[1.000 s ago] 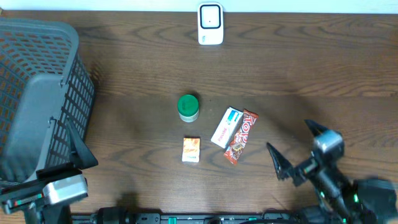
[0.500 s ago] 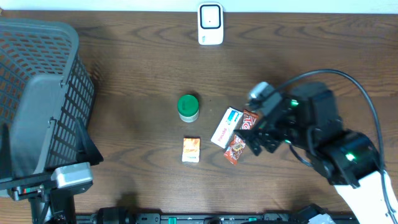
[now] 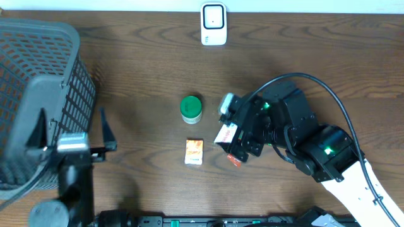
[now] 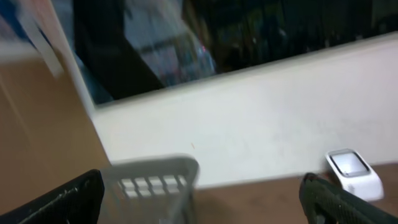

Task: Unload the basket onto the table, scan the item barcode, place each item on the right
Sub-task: 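Reach the right gripper to the orange tissue pack and grasp it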

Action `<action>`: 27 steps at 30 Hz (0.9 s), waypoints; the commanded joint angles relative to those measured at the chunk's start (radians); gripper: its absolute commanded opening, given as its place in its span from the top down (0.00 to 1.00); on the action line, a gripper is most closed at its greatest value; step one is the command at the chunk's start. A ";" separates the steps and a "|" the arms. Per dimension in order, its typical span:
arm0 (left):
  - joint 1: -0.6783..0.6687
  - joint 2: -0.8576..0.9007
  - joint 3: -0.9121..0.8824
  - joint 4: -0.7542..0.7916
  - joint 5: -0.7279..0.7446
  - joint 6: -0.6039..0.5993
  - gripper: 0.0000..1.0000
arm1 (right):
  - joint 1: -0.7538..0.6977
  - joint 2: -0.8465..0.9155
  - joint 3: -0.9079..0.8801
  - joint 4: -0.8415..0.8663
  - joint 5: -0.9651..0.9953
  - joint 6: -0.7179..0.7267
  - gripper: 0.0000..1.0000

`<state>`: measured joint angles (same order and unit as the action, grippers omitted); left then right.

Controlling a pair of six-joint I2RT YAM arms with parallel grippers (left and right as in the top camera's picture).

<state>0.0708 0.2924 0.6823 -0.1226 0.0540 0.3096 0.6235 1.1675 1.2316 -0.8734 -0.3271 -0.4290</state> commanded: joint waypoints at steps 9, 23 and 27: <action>-0.002 0.000 -0.253 0.050 0.006 -0.106 0.00 | 0.115 0.153 0.023 -0.044 -0.037 -0.158 0.01; -0.002 0.000 -0.418 0.143 0.006 -0.106 0.00 | 0.148 0.426 0.023 -0.008 -0.014 -0.178 0.01; -0.002 0.000 -0.471 0.145 0.000 -0.105 0.00 | 0.163 0.472 0.023 0.016 -0.014 -0.178 0.01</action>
<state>0.0708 0.2947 0.2390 0.0154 0.0540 0.2123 0.7670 1.6093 1.2427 -0.8669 -0.3397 -0.5922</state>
